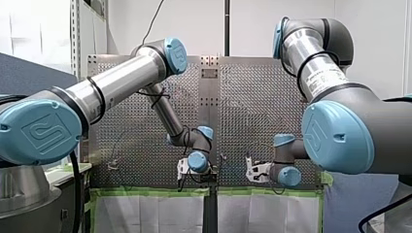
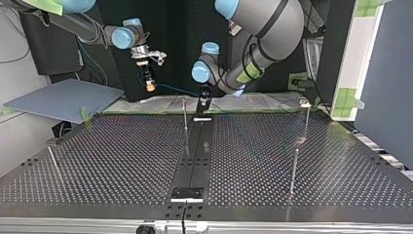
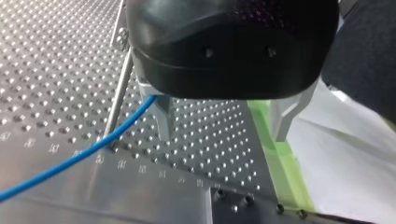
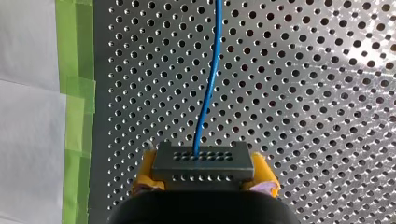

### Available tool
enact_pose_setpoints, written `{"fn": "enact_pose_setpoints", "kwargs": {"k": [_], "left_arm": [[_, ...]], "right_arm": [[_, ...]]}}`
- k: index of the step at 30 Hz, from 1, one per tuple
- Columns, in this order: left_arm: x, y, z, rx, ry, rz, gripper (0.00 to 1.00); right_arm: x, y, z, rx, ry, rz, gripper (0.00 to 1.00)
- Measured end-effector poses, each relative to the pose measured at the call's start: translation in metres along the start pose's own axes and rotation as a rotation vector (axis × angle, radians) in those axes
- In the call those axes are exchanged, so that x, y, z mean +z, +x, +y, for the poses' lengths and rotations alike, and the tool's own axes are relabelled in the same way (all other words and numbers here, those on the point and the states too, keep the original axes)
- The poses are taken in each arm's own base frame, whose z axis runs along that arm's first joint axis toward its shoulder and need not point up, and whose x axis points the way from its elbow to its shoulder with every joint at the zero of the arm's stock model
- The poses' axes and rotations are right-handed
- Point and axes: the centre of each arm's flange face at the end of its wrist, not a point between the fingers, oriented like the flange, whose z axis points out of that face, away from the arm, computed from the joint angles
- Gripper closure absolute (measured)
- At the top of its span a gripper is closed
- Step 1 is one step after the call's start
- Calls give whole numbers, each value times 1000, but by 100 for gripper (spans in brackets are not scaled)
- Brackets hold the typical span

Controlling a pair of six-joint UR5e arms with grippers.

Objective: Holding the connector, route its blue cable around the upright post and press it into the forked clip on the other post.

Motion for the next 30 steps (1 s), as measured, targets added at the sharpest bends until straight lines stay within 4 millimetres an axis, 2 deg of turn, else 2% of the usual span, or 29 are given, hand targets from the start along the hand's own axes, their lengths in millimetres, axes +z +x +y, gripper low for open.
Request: {"fn": "enact_pose_setpoints", "kwargs": {"k": [11, 23, 30], "left_arm": [[-3, 0, 0, -85, -51, -15, 0], [-4, 1, -1, -93, -48, -13, 0], [-4, 1, -1, -79, -45, -12, 0]], "right_arm": [[9, 3, 13, 33, 21, -19, 100], [10, 1, 23, 58, 28, -29, 100], [17, -16, 32, 51, 17, -53, 100]]}}
